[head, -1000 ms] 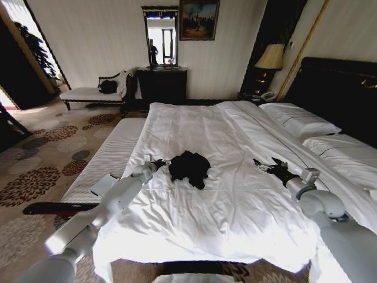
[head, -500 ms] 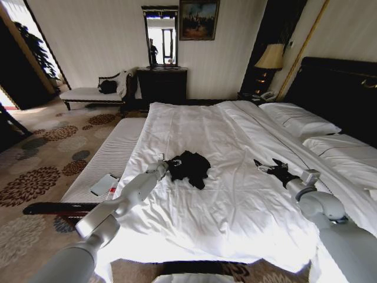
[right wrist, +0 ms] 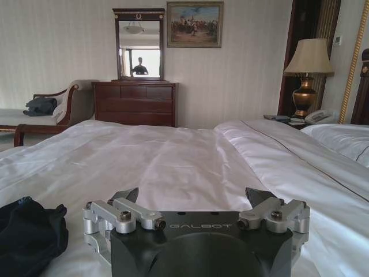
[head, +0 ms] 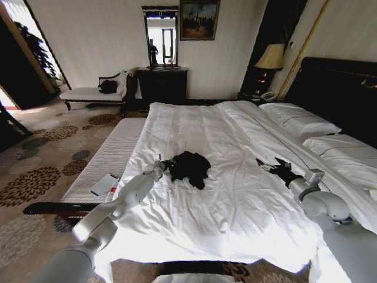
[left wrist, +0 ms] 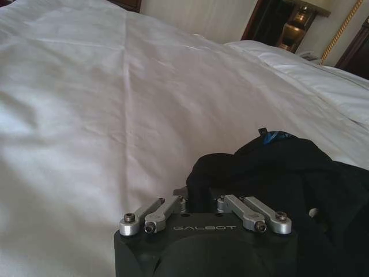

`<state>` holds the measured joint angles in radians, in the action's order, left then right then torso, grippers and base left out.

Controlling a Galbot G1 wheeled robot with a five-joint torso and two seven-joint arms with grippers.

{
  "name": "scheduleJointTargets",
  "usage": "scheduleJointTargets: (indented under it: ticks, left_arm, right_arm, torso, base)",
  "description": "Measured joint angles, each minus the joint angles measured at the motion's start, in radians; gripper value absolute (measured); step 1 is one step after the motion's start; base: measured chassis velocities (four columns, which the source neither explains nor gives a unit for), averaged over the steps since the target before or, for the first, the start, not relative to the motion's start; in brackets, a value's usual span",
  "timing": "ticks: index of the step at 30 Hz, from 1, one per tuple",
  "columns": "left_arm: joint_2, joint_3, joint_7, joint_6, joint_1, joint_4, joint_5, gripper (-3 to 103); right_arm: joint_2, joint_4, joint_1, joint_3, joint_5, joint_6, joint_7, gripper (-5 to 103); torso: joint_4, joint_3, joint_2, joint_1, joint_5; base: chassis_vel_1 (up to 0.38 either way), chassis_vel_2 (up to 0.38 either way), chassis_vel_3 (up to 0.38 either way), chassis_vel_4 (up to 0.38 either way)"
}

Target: Fold the clothes on the bed.

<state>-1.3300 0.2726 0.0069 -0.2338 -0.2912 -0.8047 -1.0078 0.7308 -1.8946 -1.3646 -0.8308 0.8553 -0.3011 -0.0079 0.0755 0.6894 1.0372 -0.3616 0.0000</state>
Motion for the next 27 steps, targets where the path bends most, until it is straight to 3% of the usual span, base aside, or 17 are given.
scheduleJointTargets:
  ticks: [1,4,6,21,27]
  left_arm:
    - [-0.002,-0.004,0.000,0.000,0.000,-0.001,0.001,21]
    - [-0.003,-0.007,0.000,0.001,0.001,-0.004,0.002,5]
    - [-0.001,-0.005,0.000,0.001,0.003,-0.004,0.002,2]
    - [0.008,-0.005,0.000,0.003,-0.010,-0.030,0.015,1]
    - [0.010,-0.006,0.000,0.004,-0.020,-0.052,0.024,1]
  right_arm:
    - [-0.001,0.000,0.001,0.000,0.000,0.000,0.001,100]
    - [0.000,-0.003,0.005,0.007,0.000,-0.002,0.002,100]
    - [0.002,-0.003,0.005,0.010,0.000,-0.002,0.002,100]
    - [-0.004,-0.001,0.013,0.046,-0.007,-0.004,-0.002,100]
    - [-0.127,0.064,0.101,0.118,0.065,-0.042,-0.063,100]
  torso:
    - [0.0001,0.000,0.000,0.000,0.0001]
    - [0.0003,0.000,0.000,0.000,0.0000]
    - [0.0002,0.000,0.000,0.000,0.0000]
    - [0.0001,0.000,0.000,0.000,0.0001]
    - [0.0003,0.000,0.000,0.000,0.0001]
  base:
    - [0.000,0.000,0.000,0.000]
    - [0.000,0.000,0.000,0.000]
    - [0.000,0.000,0.000,0.000]
    - [0.000,0.000,0.000,0.000]
    - [0.000,0.000,0.000,0.000]
